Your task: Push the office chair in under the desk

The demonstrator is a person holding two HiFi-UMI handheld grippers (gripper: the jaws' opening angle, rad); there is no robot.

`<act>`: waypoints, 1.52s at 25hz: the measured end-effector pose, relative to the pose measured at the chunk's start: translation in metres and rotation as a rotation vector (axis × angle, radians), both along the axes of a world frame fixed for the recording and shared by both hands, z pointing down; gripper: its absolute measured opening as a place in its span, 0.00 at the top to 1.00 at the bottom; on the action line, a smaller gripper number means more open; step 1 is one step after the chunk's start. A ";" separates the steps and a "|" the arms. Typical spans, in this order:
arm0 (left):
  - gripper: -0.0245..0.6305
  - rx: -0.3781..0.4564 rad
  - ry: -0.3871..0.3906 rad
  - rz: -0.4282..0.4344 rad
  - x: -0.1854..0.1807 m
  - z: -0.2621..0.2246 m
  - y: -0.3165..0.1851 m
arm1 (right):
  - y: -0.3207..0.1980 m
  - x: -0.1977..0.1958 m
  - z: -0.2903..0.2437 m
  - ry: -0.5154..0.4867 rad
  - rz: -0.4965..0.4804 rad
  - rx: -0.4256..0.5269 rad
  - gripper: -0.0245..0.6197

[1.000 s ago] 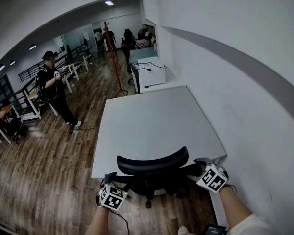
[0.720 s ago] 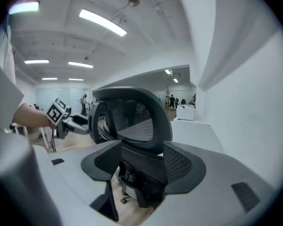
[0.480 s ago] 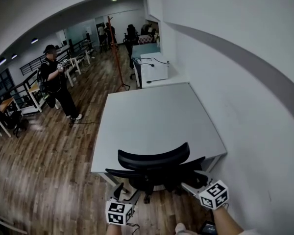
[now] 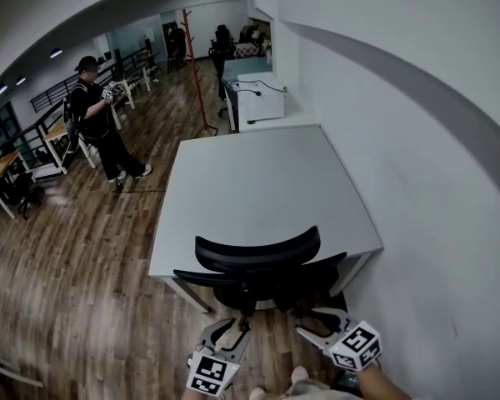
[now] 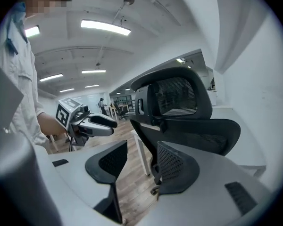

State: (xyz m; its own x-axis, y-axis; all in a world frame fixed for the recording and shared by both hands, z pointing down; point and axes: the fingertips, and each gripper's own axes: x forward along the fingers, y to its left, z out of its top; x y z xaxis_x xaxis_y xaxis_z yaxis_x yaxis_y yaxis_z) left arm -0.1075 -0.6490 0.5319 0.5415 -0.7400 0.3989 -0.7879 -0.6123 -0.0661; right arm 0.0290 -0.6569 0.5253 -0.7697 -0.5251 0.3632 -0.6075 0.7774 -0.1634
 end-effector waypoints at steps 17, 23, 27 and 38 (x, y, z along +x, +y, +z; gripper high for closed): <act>0.96 -0.050 0.130 0.066 0.034 -0.009 0.009 | 0.017 -0.034 -0.016 -0.116 -0.126 -0.035 0.87; 0.96 -0.047 0.146 0.101 0.047 -0.017 0.010 | 0.018 -0.033 -0.023 -0.106 -0.145 -0.017 0.89; 0.96 -0.064 0.154 0.124 0.051 -0.018 0.016 | 0.022 -0.031 -0.023 -0.097 -0.153 -0.037 0.90; 0.96 -0.113 0.222 0.163 0.060 -0.021 0.020 | 0.028 -0.023 -0.032 -0.133 -0.180 -0.058 0.91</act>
